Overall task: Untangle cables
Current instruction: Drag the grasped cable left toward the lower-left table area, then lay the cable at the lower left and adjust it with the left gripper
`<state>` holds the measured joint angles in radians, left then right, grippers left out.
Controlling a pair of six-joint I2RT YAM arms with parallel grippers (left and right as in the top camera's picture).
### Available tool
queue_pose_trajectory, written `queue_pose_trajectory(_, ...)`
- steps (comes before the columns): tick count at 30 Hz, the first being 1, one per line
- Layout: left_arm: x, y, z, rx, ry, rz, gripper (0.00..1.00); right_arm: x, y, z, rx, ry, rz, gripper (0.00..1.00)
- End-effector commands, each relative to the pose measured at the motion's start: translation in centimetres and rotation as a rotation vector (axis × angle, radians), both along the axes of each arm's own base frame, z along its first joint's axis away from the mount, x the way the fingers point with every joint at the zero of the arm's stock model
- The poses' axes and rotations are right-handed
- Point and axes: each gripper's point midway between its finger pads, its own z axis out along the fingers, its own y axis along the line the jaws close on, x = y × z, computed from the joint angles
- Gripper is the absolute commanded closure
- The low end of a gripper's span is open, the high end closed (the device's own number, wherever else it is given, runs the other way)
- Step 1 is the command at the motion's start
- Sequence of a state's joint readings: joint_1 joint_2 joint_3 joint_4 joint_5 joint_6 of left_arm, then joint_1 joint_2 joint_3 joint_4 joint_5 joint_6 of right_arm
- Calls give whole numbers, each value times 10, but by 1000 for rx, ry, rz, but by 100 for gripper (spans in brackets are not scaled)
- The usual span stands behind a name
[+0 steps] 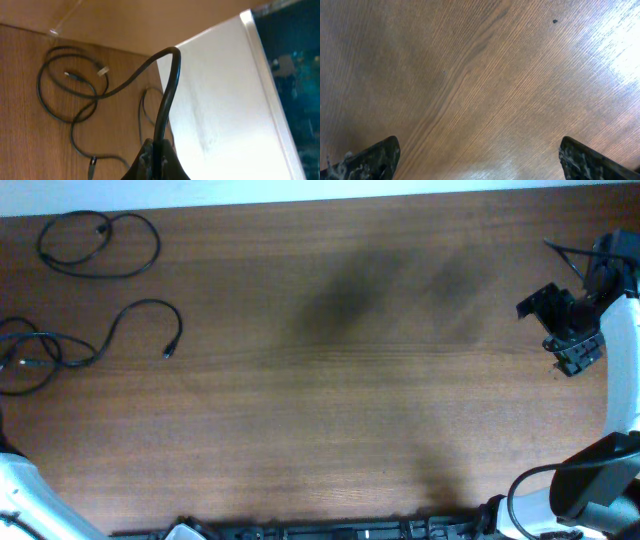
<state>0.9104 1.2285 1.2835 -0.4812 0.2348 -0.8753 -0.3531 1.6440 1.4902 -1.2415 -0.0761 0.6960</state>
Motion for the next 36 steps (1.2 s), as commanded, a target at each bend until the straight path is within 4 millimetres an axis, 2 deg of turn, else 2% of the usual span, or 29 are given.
queue_pose_trajectory(1,-15,-2,-17,-23,101,35,100,0,-2,2,-13,-4,5,2)
queue_pose_trajectory(3,-82,12,-69,-204,290,435,100,0,-2,2,-13,-4,5,2)
queue_pose_trajectory(4,-90,14,-76,-223,318,489,100,0,-2,2,-13,-4,5,2)
queue_pose_trajectory(6,-89,21,-77,-209,320,510,100,0,-2,2,-13,-4,5,2)
queue_pose_trajectory(7,-82,30,-68,-153,299,491,100,0,-2,2,-13,-4,5,2)
queue_pose_trajectory(9,-64,45,-35,18,261,397,100,0,-2,2,-13,-4,5,2)
queue_pose_trajectory(10,-59,46,-28,35,240,378,100,0,-2,2,-13,-4,5,2)
queue_pose_trajectory(12,-60,47,-27,41,243,390,100,0,-2,2,-13,-4,5,2)
queue_pose_trajectory(14,-88,44,-47,1,370,485,100,0,-2,2,-13,-4,5,2)
queue_pose_trajectory(15,-107,43,-64,-36,471,557,100,0,-2,2,-13,-4,5,2)
queue_pose_trajectory(18,-125,28,-119,-252,589,647,100,0,-2,2,-13,-4,5,2)
queue_pose_trajectory(20,-138,36,-130,-274,634,690,100,0,-2,2,-13,-4,5,1)
queue_pose_trajectory(22,-168,48,-130,-290,640,788,100,0,-2,2,-13,-4,5,2)
queue_pose_trajectory(23,-172,50,-136,-314,645,791,98,0,-2,2,-13,-4,5,2)
queue_pose_trajectory(24,-166,49,-149,-356,659,756,97,0,-2,2,-13,-4,5,2)
queue_pose_trajectory(29,-160,46,-212,-512,812,688,100,0,-2,2,-13,-4,5,2)
queue_pose_trajectory(31,-141,38,-244,-635,798,597,92,0,-2,2,-13,-4,5,2)
queue_pose_trajectory(35,-109,20,-278,-766,772,429,89,0,-2,2,-13,-4,5,2)
queue_pose_trajectory(36,-106,18,-285,-780,784,417,89,0,-2,2,-13,-4,5,2)
